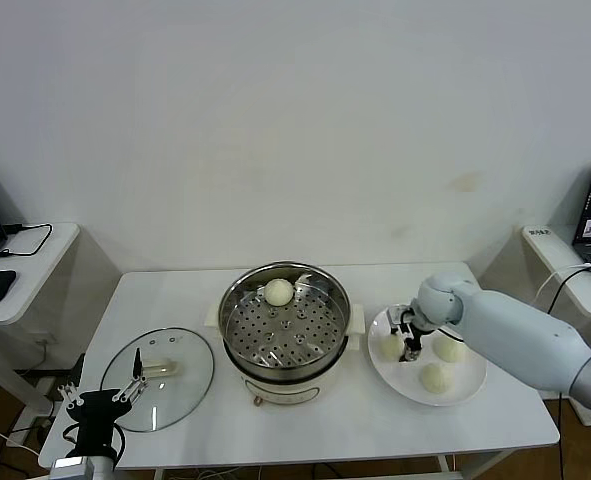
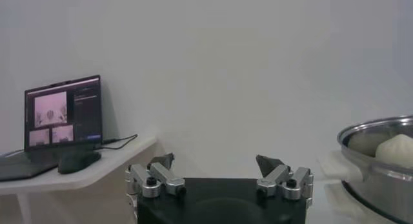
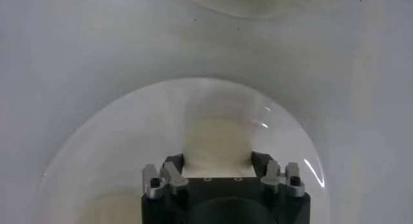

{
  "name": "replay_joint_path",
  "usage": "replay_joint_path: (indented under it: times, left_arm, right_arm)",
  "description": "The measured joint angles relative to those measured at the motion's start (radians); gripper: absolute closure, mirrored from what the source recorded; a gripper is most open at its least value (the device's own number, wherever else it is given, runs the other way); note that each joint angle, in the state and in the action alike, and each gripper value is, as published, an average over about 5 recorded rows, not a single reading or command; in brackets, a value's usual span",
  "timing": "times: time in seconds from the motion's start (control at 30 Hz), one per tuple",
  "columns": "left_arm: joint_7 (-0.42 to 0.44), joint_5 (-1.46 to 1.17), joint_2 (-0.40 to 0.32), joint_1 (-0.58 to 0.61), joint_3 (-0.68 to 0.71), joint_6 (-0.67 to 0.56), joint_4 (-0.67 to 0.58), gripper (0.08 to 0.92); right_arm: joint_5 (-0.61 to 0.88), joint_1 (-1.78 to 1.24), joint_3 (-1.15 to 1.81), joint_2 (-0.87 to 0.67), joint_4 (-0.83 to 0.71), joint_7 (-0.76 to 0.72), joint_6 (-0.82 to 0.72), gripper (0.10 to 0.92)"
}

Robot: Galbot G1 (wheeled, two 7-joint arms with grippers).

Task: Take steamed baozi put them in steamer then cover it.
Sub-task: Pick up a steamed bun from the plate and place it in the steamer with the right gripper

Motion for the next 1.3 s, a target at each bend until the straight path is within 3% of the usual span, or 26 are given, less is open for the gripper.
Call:
replay_joint_path:
  times: [0.6, 1.3]
  left_arm:
    - [0.001, -0.010, 0.024, -0.013, 0.005, 0.020, -0.019, 0.177]
    - [0.005, -0.021, 0.017, -0.022, -0.015, 0.026, -0.003, 0.177]
  right_arm:
    - [0.231, 0.415, -0.155, -0.042, 0.126, -0.033, -0.054, 0.360]
    - [0.547, 0.501, -0.286, 0.369, 0.082, 0.128, -0.281, 0.352]
